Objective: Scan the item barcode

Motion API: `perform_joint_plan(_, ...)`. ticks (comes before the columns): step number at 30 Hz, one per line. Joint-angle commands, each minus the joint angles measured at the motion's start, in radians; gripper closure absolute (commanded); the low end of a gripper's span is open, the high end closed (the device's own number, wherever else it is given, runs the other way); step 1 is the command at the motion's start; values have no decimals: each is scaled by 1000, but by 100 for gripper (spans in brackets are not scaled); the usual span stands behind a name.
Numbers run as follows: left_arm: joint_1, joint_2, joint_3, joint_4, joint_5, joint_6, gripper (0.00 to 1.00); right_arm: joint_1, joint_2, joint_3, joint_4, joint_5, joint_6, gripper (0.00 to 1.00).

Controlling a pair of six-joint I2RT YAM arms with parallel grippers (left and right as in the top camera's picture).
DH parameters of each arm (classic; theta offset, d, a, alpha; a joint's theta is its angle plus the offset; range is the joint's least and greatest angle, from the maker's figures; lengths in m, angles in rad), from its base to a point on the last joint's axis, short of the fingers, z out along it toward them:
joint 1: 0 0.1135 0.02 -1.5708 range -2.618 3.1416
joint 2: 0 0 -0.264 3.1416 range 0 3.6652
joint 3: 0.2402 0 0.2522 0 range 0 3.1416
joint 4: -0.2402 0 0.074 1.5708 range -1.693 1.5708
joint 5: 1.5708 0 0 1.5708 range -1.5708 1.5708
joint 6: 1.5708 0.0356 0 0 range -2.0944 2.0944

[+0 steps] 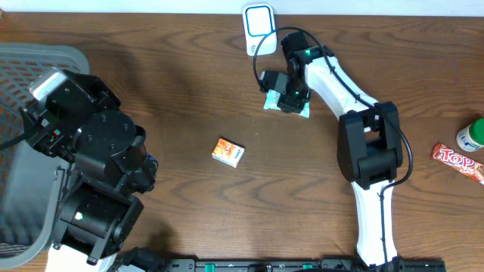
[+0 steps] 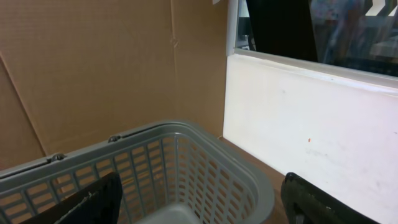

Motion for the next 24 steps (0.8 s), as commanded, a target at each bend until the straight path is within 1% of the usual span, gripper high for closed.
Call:
perform_joint_plan(1,4,-1,0,2,-16,13,18,-3,27,-16,-30,33,42,54)
perform_joint_plan(6,4,-1,0,2,-16,13,18,-5,-58,-16,-67,105,85,55)
perform_joint_plan(9,4,-1,0,2,-16,13,18,-13,-114,-16,-89,134,103,61)
perform_joint_plan(13,4,-1,0,2,-16,13,18,-48,-179,-16,-100,133,146,61)
perform_joint_plan(19,4,-1,0,2,-16,13,18,-154,-201,-17,-120,132,211,61)
perform_joint_plan(24,4,-1,0,2,-16,13,18,-285,-200,-17,-120,129,250,63)
